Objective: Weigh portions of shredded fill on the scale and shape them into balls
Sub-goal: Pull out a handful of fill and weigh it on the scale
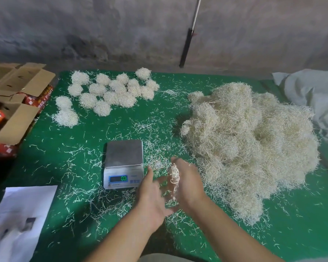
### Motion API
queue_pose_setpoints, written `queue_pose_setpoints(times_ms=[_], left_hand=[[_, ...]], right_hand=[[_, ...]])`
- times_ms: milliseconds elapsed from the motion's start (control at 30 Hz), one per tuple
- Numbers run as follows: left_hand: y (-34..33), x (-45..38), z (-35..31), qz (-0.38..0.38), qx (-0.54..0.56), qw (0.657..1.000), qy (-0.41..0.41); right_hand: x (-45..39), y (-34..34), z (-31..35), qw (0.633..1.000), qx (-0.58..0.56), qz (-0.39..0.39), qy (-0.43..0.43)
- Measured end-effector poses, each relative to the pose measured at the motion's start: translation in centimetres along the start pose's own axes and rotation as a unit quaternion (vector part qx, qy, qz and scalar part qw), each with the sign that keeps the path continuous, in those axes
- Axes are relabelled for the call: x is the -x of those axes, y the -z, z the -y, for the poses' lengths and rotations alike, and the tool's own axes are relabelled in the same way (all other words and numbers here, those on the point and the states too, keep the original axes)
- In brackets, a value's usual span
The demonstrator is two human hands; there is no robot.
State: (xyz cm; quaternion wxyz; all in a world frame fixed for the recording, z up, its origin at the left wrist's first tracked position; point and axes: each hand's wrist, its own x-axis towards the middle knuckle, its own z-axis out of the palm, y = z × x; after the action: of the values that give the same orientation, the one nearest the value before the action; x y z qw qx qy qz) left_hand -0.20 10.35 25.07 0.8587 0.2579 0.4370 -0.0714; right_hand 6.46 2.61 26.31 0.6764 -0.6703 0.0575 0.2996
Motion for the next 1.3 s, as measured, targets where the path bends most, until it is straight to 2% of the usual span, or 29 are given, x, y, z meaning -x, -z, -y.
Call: queue_pose_setpoints(times_ms=[33,100,200,267,433,533,667,767,867,933,967,1067,1300], left_hand=[[0.7,0.1,-0.7,0.048,0.031,0.996,0.066],[1.8,0.6,-1.7,0.096,0.056,0.988,0.103],[2.4,0.5,-2.8,0.043,0.052,0.996,0.054],[2.9,0.0,-2.8,-0.005,0.035,0.999,0.004],[5.1,-1.3,-1.5,-0.075,-0.028,0.993,-0.091],[5.9,-1.2,-1.5,-0.07,-0.073,0.988,-0.114],[7.4,-1.8,-1.7,-0.085,-0.129,0.979,-0.132],[8.9,-2.7,-2.0,-0.046,-0.175,0.975,-0.126],[10.9,-3.7,-2.8,0.069,-0.175,0.98,-0.061],[12.1,-4.3,-3.1,0.111,-0.237,0.964,-0.056],[12.6,-4.7,-3.4,0.107,-0.276,0.954,-0.055],[13.5,-6.5,-5.0,0.03,-0.356,0.928,-0.101],[16.3,-14.0,-12.7,-0.126,-0.4,0.88,-0.222]], right_hand=[[-0.2,-0.1,-0.5,0.998,0.061,-0.006,0.031],[-0.2,-0.5,-1.6,0.977,0.177,0.005,0.116],[-0.4,-1.2,-4.1,0.905,0.347,0.051,0.242],[-0.4,-1.7,-5.2,0.874,0.408,0.063,0.257],[-0.4,-3.0,-6.8,0.897,0.38,0.086,0.211],[-0.1,-4.1,-7.6,0.896,0.392,0.091,0.187],[0.1,-4.8,-8.3,0.95,0.277,0.117,0.082],[0.0,-4.3,-8.3,0.97,0.206,0.132,0.0],[-0.4,-3.0,-8.3,0.975,0.176,0.108,-0.084],[-1.0,-2.0,-8.6,0.973,0.179,0.092,-0.11],[-1.2,-1.5,-8.6,0.974,0.173,0.089,-0.114],[-1.9,0.1,-8.8,0.977,0.154,0.088,-0.12],[-3.1,5.3,-11.4,0.971,0.146,0.045,-0.184]])
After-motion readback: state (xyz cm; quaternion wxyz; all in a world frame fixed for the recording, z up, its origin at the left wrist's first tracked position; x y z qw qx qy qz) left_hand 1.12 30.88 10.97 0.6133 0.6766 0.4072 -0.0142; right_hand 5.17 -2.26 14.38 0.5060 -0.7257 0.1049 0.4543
